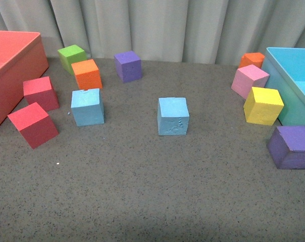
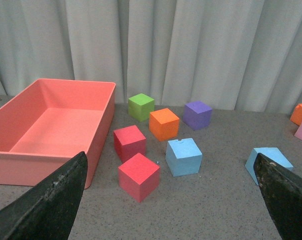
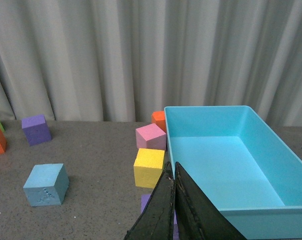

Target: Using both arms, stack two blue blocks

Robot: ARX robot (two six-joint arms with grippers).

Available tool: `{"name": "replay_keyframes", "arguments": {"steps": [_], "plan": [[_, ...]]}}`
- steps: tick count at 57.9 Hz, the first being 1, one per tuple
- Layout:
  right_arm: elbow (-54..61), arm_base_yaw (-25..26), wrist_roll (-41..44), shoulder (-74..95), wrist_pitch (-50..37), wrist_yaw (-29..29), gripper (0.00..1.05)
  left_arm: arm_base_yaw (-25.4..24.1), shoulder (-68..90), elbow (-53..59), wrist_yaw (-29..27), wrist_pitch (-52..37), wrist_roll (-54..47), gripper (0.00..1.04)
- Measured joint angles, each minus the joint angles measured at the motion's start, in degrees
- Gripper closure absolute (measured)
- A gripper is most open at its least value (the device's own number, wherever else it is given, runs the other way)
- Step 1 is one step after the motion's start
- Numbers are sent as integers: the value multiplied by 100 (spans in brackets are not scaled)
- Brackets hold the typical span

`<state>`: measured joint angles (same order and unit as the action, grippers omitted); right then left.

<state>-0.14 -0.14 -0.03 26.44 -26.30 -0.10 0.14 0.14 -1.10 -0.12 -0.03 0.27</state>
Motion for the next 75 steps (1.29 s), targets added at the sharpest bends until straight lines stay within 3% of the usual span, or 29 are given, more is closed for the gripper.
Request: {"name": "replay_keyframes", "arguments": {"steps": [45, 51, 66, 72, 75], "plan": [[0, 0, 0, -1650, 1617, 0, 104, 0, 0, 0, 0, 0, 0, 7], [-2, 0, 2, -2374, 2540, 17, 104, 0, 0, 0, -4, 0, 0, 7], [-2, 0, 2, -2614, 2623, 17, 104, 0, 0, 0, 0, 0, 0, 7], [-2, 0, 4, -2618, 2623, 17, 89, 2, 0, 0, -7, 2, 0, 7], [-2, 0, 4, -2618, 2623, 17, 80, 63, 181, -129, -358, 426, 87, 7]]}}
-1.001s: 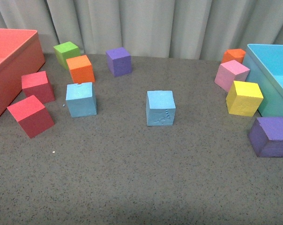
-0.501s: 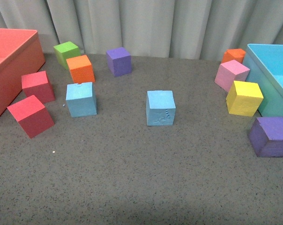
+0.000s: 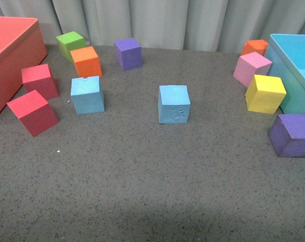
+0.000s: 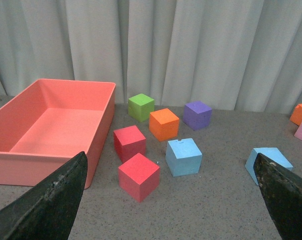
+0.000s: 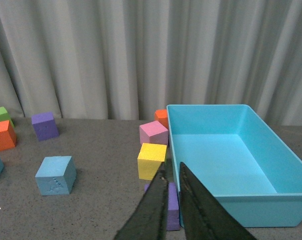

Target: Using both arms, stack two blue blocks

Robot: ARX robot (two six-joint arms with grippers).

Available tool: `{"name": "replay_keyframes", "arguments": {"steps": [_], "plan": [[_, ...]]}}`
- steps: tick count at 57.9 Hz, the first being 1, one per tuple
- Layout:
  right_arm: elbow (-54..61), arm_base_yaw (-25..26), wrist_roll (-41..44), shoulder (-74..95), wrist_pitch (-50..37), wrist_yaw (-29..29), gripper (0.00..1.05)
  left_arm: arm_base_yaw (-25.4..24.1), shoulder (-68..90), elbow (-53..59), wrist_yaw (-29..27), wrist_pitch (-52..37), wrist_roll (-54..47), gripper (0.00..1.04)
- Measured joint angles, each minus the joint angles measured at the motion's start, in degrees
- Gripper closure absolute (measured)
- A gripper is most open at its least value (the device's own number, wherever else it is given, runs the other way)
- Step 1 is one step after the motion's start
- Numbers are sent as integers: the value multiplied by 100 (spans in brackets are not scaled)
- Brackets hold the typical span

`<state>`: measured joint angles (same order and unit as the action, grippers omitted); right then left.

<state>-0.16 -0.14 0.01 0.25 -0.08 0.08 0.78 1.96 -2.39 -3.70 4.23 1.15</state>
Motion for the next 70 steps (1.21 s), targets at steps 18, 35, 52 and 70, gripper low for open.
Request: {"name": "replay_keyframes", "arguments": {"steps": [18, 35, 52, 70], "plan": [[0, 0, 0, -4, 4, 0, 9, 509, 5160, -1143, -341, -2608, 435, 7], [0, 0, -2, -4, 4, 0, 10, 1073, 9267, -3906, -516, -2201, 520, 7], [0, 0, -2, -4, 4, 0, 10, 1255, 13245, -9062, -654, 1727, 1801, 7], [0, 0, -2, -4, 4, 0, 10, 1233, 13429, -9230, -697, 1945, 1888, 43]]}}
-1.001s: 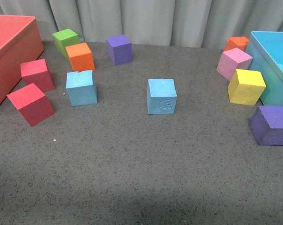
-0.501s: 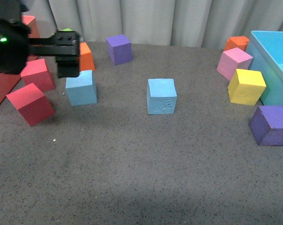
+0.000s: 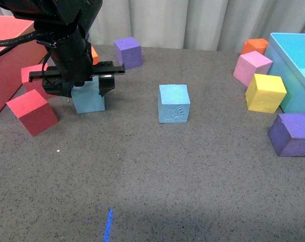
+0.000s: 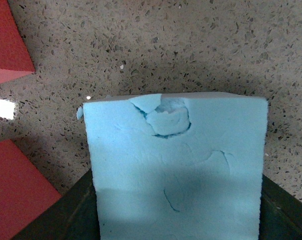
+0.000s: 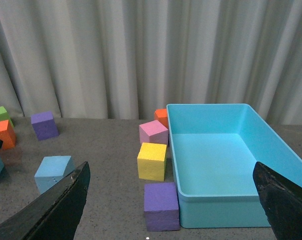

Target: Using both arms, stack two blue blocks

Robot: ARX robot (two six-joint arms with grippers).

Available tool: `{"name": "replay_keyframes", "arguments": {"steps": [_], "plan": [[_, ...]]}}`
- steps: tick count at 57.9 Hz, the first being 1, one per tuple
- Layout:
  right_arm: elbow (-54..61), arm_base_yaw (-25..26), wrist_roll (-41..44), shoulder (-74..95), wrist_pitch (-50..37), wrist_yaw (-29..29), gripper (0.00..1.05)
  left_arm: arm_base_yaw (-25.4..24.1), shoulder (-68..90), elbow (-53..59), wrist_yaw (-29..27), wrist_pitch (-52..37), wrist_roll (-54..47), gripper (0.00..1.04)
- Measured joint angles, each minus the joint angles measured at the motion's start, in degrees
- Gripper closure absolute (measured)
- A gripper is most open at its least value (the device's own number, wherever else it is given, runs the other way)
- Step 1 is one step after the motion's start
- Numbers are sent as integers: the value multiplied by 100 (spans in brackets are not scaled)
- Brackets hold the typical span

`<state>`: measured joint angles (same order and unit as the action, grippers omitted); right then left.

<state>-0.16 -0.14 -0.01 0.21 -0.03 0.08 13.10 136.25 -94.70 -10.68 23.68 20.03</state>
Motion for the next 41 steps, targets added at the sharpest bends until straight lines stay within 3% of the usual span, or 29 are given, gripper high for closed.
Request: {"name": "replay_keyframes", "arguments": {"steps": [7, 24, 41], "plan": [[0, 0, 0, 0, 0, 0, 10, 22, -46, 28, 35, -22, 2, 51], [0, 0, 0, 0, 0, 0, 10, 409, -699, 374, 9, -109, -35, 55], [0, 0, 0, 0, 0, 0, 10, 1427, -981, -33, -210, 260, 50, 57]]}}
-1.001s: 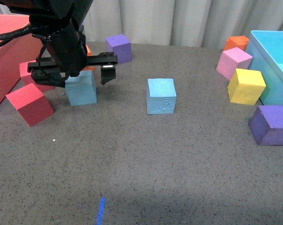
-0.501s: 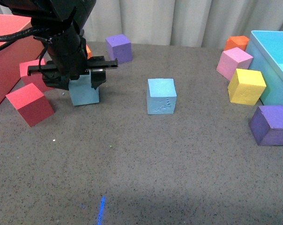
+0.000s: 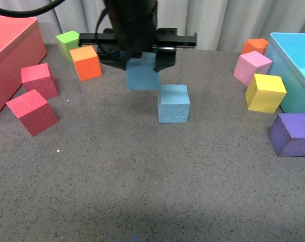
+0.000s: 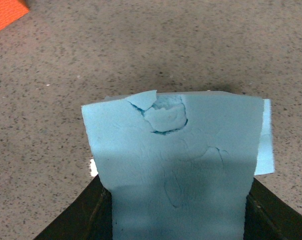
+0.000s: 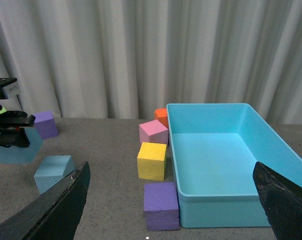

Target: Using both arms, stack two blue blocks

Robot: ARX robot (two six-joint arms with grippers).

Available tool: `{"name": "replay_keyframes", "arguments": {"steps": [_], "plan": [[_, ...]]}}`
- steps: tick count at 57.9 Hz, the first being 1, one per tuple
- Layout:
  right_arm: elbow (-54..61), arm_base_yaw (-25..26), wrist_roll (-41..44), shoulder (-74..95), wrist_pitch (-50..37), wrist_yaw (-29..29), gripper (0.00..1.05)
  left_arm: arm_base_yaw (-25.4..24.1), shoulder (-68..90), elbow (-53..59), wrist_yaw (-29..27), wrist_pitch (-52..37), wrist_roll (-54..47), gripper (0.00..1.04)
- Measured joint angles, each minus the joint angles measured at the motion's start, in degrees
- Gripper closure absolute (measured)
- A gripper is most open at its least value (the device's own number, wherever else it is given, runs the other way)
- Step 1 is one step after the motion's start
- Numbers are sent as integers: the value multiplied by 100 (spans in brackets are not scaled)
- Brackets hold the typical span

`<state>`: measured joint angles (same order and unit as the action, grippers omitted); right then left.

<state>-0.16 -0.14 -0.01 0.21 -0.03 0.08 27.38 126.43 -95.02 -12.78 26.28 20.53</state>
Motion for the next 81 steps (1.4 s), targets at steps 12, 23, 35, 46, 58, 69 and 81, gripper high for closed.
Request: {"name": "replay_keyframes", "arguments": {"steps": [12, 23, 35, 46, 58, 69, 81], "plan": [[0, 0, 0, 0, 0, 0, 10, 352, 280, -417, -70, 210, 83, 57], [0, 0, -2, 0, 0, 0, 10, 581, 608, -835, -190, 446, 120, 57], [0, 0, 0, 0, 0, 0, 10, 702, 828, -1040, -251, 566, 151, 57], [0, 0, 0, 0, 0, 0, 10, 719, 944, -1174, -376, 603, 177, 57], [0, 0, 0, 0, 0, 0, 10, 713, 944, -1174, -374, 529, 210, 23], [0, 0, 0, 0, 0, 0, 10, 710, 901, -1169, -308, 531, 210, 6], [0, 0, 0, 0, 0, 0, 10, 660, 490, -925, -247, 400, 216, 7]]}}
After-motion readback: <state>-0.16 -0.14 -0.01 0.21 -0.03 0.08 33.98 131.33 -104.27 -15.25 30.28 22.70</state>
